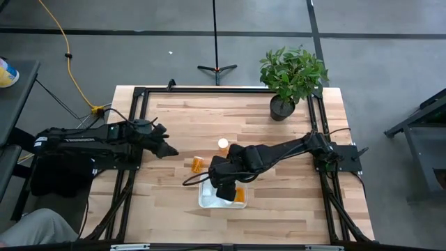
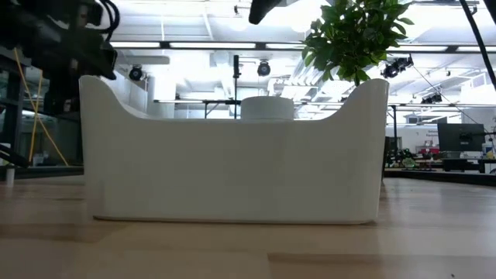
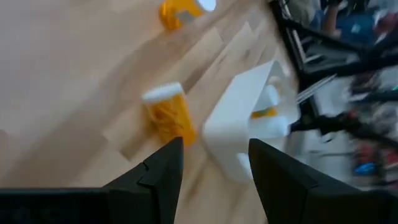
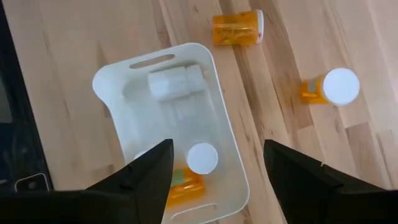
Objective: Pick and place pill bottles into a basket
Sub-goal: Put the left orange pill bottle into the white bin
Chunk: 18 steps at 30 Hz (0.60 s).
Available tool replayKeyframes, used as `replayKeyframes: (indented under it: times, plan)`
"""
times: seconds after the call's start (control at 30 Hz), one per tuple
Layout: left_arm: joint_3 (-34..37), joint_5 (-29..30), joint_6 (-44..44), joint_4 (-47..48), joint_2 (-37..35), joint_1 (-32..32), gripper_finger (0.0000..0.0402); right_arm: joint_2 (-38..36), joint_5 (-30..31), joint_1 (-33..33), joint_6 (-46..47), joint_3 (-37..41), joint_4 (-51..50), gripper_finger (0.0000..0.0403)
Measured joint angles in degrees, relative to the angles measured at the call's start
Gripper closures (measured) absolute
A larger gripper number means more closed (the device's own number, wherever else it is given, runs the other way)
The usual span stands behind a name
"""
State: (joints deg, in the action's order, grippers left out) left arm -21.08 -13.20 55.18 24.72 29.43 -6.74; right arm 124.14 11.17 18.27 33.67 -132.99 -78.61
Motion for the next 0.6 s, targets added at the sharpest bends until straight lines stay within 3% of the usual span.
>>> replayKeyframes:
  times: [0.2,0.6]
  plan:
    - [0.0,0.0,7.85,-4.97,3.97,0.02,0.0186,0.0,1.13,0.0,0.01,0.0,0.01,0.0163]
    - [-0.02,-6.43,5.62,-7.25,15.21,0.0,0.0186,0.0,2.18,0.14,-0.61,0.0,0.02,0.0163]
